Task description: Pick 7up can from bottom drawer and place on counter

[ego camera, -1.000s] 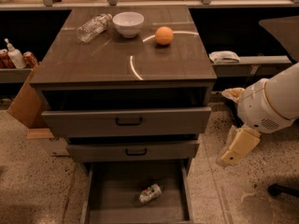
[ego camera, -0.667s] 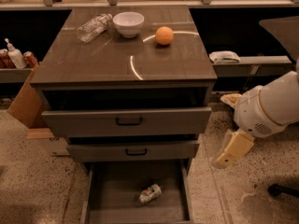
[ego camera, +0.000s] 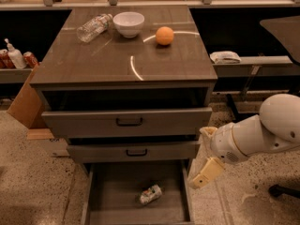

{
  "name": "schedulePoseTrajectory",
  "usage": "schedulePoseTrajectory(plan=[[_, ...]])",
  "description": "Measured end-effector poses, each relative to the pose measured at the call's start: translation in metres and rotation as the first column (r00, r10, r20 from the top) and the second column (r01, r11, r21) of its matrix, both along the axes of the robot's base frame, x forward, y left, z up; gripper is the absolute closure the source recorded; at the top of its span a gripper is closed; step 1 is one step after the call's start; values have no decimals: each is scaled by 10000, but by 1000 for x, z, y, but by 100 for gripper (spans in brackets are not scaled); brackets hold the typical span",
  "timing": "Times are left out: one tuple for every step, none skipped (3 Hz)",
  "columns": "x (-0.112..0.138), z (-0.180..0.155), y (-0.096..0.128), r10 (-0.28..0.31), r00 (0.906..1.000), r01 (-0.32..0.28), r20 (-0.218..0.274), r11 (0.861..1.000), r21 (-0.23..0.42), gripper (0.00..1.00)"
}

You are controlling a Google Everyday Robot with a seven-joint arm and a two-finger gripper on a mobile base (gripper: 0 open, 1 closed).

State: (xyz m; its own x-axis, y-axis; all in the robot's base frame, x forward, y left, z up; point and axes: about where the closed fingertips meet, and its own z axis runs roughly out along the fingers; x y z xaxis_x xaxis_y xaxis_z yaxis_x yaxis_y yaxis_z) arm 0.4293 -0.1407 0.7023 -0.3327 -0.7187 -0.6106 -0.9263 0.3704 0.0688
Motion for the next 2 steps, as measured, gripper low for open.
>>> schedulePoseTrajectory(plan=[[0,0,0,0,10000,0,0,10000,0,0],[-6,-30,6,378,9993,-379,51,9989,282,0]])
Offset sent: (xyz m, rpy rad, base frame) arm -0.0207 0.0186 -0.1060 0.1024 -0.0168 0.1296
